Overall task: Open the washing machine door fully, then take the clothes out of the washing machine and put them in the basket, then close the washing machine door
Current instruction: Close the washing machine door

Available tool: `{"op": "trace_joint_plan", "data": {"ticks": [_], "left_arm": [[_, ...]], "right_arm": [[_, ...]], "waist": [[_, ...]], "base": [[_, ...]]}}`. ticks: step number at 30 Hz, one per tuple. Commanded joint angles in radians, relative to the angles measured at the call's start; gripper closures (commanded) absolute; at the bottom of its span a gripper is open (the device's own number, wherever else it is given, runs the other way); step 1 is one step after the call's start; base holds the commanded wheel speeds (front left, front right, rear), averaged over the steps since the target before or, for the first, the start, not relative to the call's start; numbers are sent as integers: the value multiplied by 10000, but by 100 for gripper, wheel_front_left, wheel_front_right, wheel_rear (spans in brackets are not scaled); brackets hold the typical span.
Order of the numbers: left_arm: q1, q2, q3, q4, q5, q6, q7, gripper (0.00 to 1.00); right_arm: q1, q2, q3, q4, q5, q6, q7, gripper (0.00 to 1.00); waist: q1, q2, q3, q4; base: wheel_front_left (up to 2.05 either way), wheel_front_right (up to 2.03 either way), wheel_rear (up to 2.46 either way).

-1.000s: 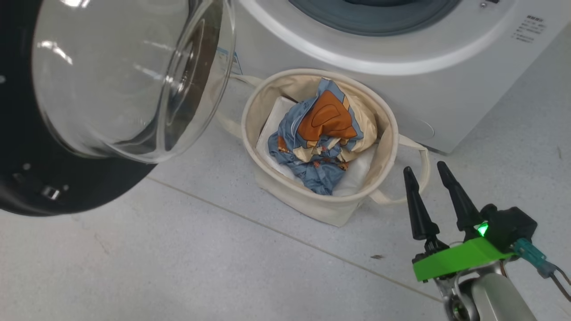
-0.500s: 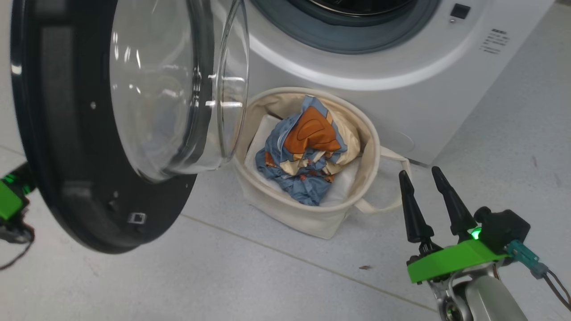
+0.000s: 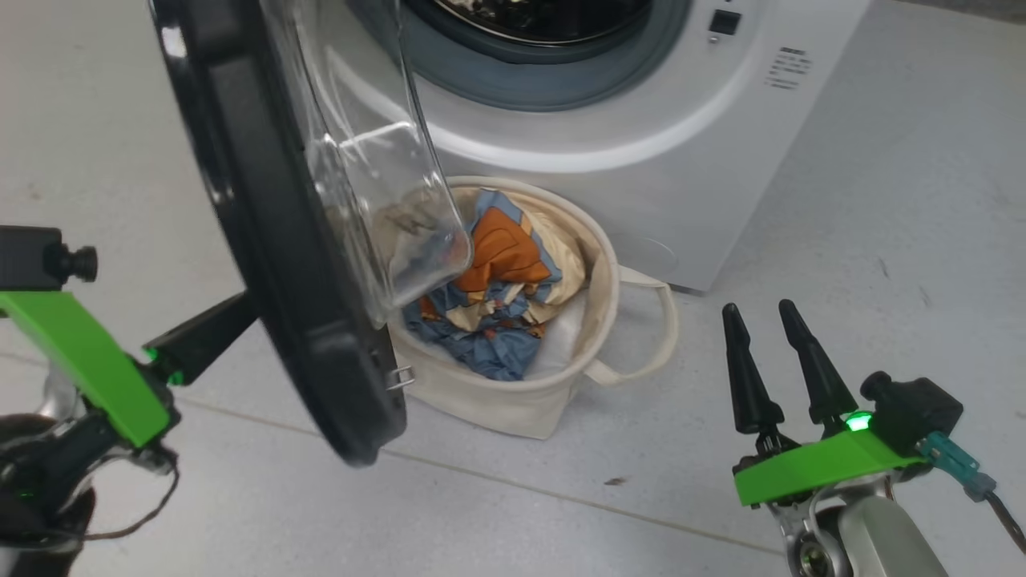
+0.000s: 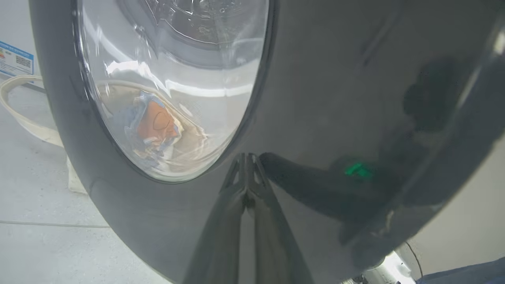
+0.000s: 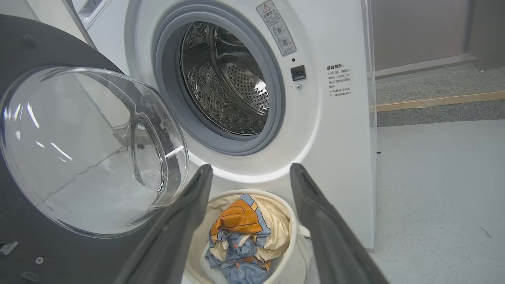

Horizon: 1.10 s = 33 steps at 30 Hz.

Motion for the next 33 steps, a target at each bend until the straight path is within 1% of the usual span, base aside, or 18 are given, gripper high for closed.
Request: {"op": "trace_joint_plan", "data": {"ticks": [1,6,9,10,15,18,23,33], "left_arm": [[-419,230,459,-410,197,0,-280,100],[-793,-499,252,-268,620,-112,-1424,100],[-887,-1069,17,56,332,-150,-1810,100],[-909,-1160,-58,147,309,-157,-1908,100],[-1108,-1454,-713,270,351,-170,-2516,100],[-1180,-1744,-953,369,115,-172,-3095,100],[-1261,-2058,-1394,665,-95,-173,-4167,100],[-1519,-2195,-2577,1352,-520,-173,-5716,100]], "right_arm": [[-77,89,199,-355,60,75,-120,0],[-127,90,176,-332,190,75,-120,0],[-153,90,192,-285,163,75,-120,0],[-166,90,186,-291,148,75,-120,0],[-184,90,40,-360,138,75,-120,0],[-139,90,124,-342,174,75,-120,0],[24,91,259,-271,194,75,-120,0],[125,91,203,-281,191,75,-120,0]], "waist": [[0,0,34,-190],[0,0,151,-557],[0,0,169,-759],[0,0,189,-829],[0,0,198,-1101],[0,0,108,-1269],[0,0,-87,-1567],[0,0,-179,-1938]], "base": [[0,0,0],[0,0,0],[0,0,0],[0,0,0],[0,0,0],[0,0,0],[0,0,0],[0,0,0]]}}
